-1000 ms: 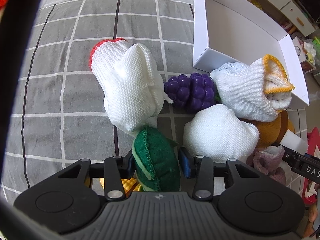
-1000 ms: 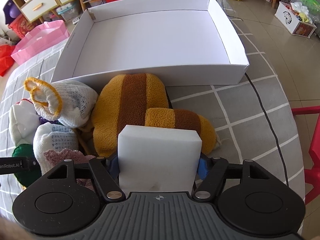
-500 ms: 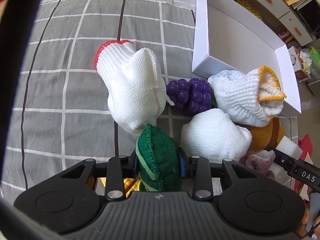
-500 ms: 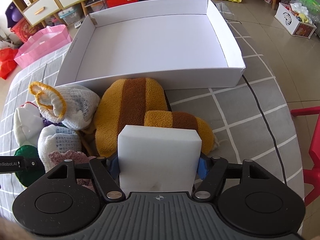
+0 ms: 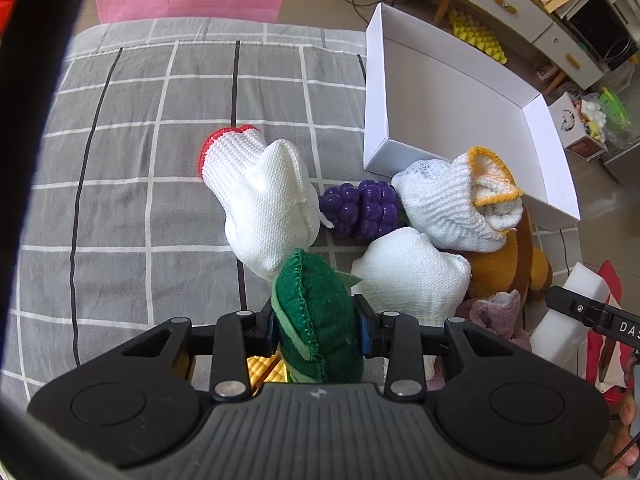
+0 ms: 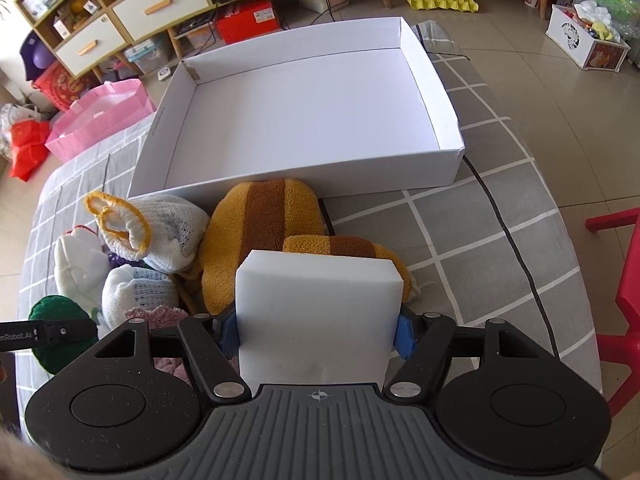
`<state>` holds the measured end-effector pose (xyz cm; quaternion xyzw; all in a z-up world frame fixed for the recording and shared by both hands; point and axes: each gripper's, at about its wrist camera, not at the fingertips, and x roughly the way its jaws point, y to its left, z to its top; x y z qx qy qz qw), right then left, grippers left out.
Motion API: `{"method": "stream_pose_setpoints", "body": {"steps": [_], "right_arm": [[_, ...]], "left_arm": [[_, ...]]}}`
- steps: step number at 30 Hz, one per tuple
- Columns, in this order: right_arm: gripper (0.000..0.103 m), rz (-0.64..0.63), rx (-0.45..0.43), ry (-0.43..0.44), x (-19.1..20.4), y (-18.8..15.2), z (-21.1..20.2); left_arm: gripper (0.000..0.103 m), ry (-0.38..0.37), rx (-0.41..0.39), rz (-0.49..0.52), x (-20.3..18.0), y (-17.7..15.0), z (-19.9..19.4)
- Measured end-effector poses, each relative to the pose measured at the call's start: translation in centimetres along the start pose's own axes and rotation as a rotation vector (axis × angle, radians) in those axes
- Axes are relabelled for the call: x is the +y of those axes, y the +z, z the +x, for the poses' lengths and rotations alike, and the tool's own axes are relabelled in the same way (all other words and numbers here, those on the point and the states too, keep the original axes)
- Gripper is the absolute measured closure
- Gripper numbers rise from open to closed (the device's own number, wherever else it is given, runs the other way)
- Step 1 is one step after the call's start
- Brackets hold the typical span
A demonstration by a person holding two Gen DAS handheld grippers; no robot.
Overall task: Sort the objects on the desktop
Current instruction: 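Carry the foam block with the right tool while the left tool carries the felt vegetable to the box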
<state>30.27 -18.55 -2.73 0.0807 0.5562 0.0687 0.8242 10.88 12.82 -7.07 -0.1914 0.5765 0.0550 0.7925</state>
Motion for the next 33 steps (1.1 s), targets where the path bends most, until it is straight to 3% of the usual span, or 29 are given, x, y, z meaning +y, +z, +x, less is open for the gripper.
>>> {"method": "stream_pose_setpoints", "body": {"steps": [6,9,33], "right_arm": [[0.029,0.029,-0.037,0.025,-1.0,0.2,-1.5],[0.029,0.044,-0.061,0.044,-1.4,0.3,-2.4],[0.029,0.041,-0.139,0.087,-2.2,0.2,-5.0]], "left_arm": [[0.070,-0.008,-0.050,0.041,-1.9,0.0,-3.9],[0.070,-0.019,-0.082,0.067,-5.4,-1.8,-7.9],[0.070,-0.076,-0.161,0.171,-9.1,0.1,-7.4]]}}
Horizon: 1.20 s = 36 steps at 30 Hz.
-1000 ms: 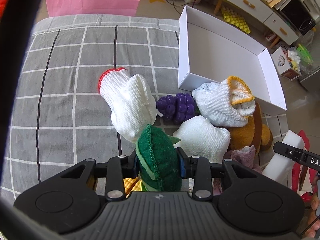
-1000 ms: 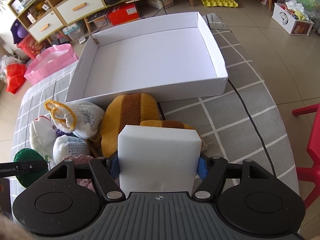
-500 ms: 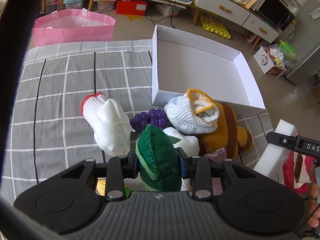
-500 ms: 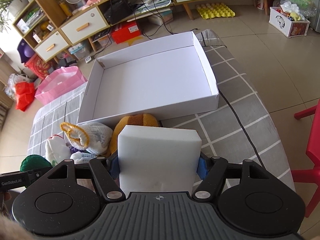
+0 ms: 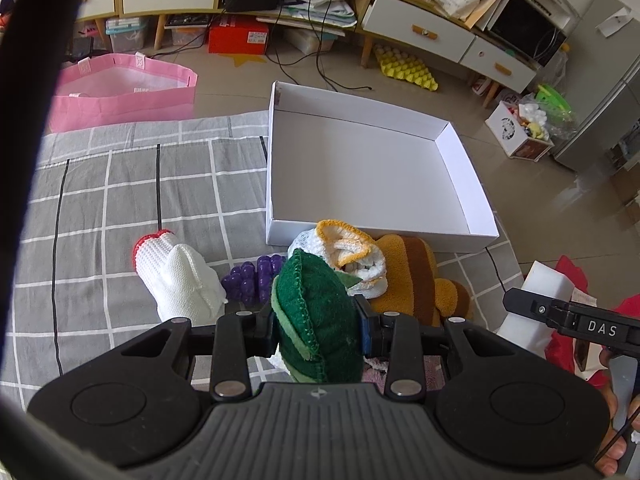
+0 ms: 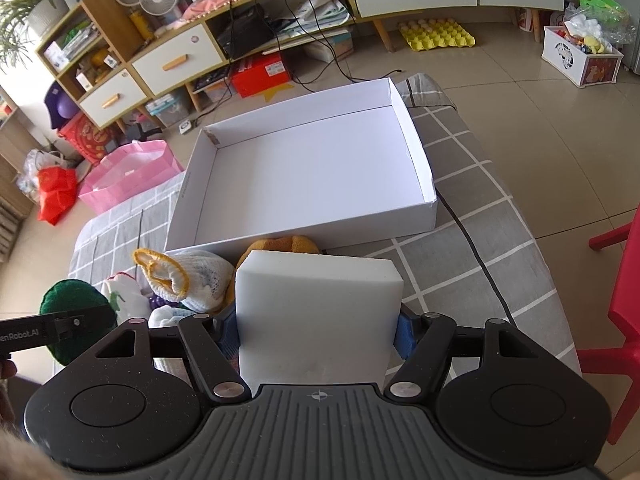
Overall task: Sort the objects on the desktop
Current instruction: 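Carry the foam block with the right tool while the left tool carries the felt vegetable to the box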
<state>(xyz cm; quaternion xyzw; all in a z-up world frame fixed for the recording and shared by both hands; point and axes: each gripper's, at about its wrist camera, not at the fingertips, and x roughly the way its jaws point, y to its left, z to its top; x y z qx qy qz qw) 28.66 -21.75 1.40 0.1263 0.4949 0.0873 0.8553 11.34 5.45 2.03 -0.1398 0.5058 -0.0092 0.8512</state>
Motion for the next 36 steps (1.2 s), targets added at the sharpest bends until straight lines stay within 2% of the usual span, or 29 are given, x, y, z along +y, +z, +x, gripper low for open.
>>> {"method": "stream_pose_setpoints", "body": {"steps": [10,18,27,36], "right_arm": [[0.029,0.005,-0.037,0.031,-0.2,1.4,-1.3],[0.029,-0.004,-0.084,0.031,0.1,6.2,-1.1],[0.029,0.011,-0.102,0.058,-0.1,11.0,3.0],[0.029,0.030,-0.077,0.067,-1.2,13.0,9.1]], "left_arm": [[0.070,-0.010,-0.010,0.016,-1.6,2.4,0.6],[0.070,0.006,-0.019,0.046,-4.2,6.5,2.3],[0.070,0.021,-0.006,0.090,-5.7,10.7,7.6],[0.070,0.018,0.047,0.095,-5.1,12.2,13.2]]}}
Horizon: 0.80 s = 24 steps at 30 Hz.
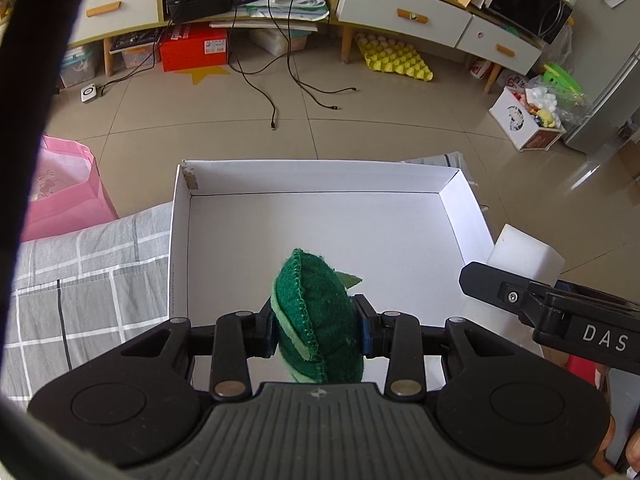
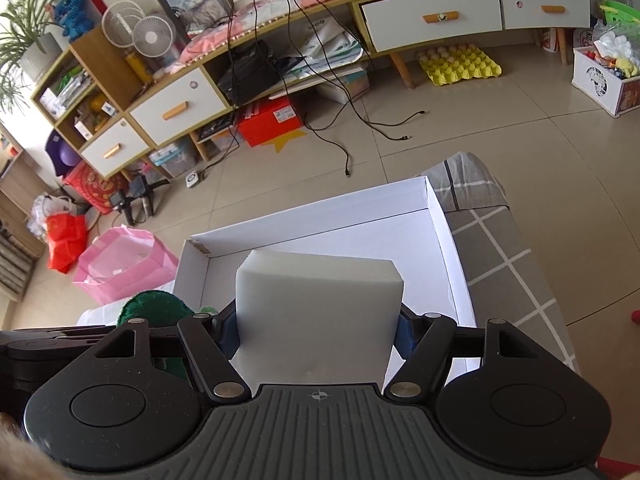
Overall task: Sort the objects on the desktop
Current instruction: 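Carry the foam block with the right tool while the left tool carries the felt vegetable to the box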
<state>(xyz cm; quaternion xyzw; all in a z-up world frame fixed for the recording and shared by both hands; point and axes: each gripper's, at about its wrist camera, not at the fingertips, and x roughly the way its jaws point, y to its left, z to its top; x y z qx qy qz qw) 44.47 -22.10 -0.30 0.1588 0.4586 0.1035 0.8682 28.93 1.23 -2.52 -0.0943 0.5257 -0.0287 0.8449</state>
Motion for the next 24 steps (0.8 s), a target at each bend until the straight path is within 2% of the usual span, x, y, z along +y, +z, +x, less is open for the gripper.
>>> {"method": "stream_pose_setpoints", "body": {"steps": [10,24], "right_arm": [[0.028,-0.001,0.033,-0.022,-0.8,0.2,3.8],[0.028,-0.027,0.049,-0.059,-0.7,0.1,5.8]], "left_arm": [[0.069,0.030,0.039,0.017,0.3,0.5,2.6],[0.069,0.050,0.063,0.020,1.2,0.4,2.6]]}}
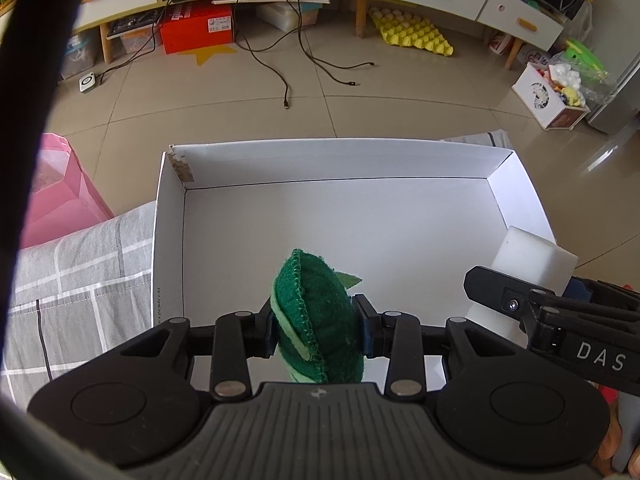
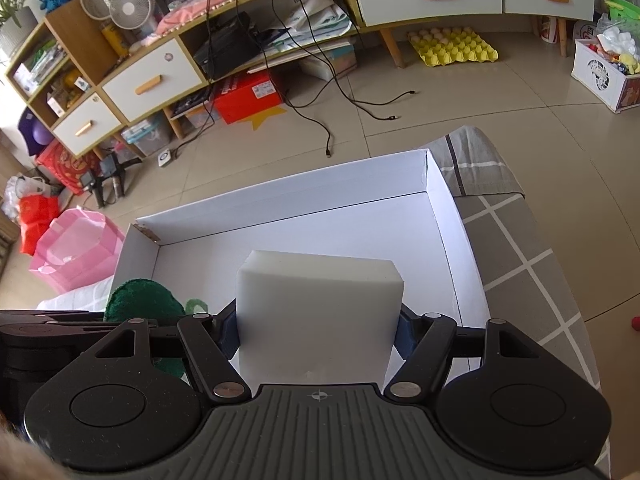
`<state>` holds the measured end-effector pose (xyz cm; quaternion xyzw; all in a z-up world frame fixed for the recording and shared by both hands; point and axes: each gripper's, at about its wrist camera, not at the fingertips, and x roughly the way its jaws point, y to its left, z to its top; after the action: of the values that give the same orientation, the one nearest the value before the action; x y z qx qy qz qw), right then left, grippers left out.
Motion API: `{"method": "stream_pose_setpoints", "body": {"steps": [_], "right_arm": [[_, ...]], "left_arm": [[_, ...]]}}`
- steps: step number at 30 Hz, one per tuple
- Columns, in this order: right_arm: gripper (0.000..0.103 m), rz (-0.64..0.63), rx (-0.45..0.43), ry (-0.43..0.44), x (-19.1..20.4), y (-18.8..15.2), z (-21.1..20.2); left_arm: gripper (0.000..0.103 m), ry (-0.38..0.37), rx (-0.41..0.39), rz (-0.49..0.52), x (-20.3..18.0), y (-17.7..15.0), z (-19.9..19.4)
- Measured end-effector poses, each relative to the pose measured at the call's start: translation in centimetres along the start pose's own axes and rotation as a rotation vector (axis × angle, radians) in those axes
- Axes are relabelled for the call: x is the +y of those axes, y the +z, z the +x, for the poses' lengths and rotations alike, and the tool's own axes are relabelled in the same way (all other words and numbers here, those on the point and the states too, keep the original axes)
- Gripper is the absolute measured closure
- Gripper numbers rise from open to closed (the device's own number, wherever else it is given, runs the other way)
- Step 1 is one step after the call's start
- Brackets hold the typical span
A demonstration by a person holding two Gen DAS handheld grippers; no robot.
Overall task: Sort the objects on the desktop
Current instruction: 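Carry the foam block with the right tool while the left tool carries the felt vegetable to the box, then open the right tool to drop the block while the left tool releases the felt vegetable in the box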
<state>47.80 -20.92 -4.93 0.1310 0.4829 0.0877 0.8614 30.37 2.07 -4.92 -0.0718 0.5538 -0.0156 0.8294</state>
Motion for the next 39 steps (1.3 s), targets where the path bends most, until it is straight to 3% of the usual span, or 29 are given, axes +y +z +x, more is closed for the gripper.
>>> {"method": "stream_pose_setpoints", "body": {"steps": [8,13,20,26,33,39], "right_arm": [[0.019,-0.013,-0.011,0.000,0.4,0.1,0.3],[0.019,0.004,-0.015,0.003,0.0,0.3,0.3],[0.019,0.001,-0.036,0.011,-0.1,0.6,-0.7],[0.018,-0.041,-0.055,0.025,1.0,0.4,-3.6],[0.014,-0.127,-0.092,0.035,3.7,-0.8,-10.3],[0.008,-0.252,-0.047,0.039,7.0,-5.3,-15.3]], "left_arm": [[0.065,-0.008,0.030,-0.018,0.4,0.2,1.1],[0.043,-0.011,0.014,-0.025,0.2,0.4,0.9],[0.044,0.007,-0.025,-0.010,0.3,0.8,-1.2],[0.043,0.011,-0.080,-0.028,1.3,0.2,-5.6],[0.037,-0.034,-0.136,-0.061,3.3,-5.9,-12.6],[0.034,0.011,-0.051,-0.119,6.2,-13.7,-15.0]]}}
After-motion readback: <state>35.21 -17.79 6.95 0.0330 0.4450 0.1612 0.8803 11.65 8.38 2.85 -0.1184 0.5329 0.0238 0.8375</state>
